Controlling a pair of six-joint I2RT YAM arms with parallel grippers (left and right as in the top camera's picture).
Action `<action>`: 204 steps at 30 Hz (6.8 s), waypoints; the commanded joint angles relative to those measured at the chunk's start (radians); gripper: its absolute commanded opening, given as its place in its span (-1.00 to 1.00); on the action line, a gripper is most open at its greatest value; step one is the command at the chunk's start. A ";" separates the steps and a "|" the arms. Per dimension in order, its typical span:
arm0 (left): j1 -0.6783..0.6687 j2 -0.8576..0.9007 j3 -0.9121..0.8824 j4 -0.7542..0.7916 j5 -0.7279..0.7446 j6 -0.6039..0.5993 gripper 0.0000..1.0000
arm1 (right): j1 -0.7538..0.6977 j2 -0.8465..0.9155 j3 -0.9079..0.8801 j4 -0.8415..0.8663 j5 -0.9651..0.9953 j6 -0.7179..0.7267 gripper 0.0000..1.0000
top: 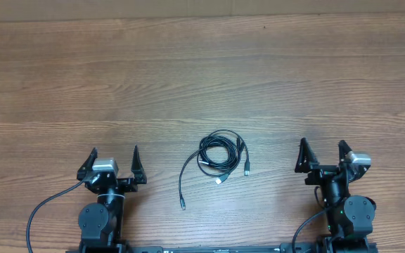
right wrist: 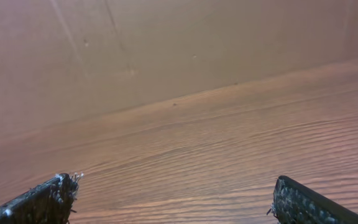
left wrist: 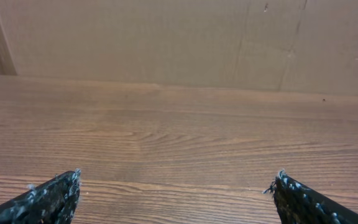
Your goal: Untangle cables
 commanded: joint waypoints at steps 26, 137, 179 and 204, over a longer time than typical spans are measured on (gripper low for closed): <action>0.005 -0.005 -0.003 0.001 -0.002 0.022 0.99 | -0.007 -0.009 -0.010 0.005 -0.070 1.329 1.00; 0.005 0.440 1.085 0.122 -0.005 0.329 0.99 | 0.080 1.327 1.275 -0.972 -0.138 0.031 1.00; -0.206 0.956 1.851 -0.573 -0.085 0.569 0.99 | 0.247 0.879 1.275 -1.049 0.086 0.030 1.00; -0.061 0.464 1.093 -0.367 0.407 0.612 0.99 | 0.248 1.047 1.278 -0.720 -0.363 -0.084 1.00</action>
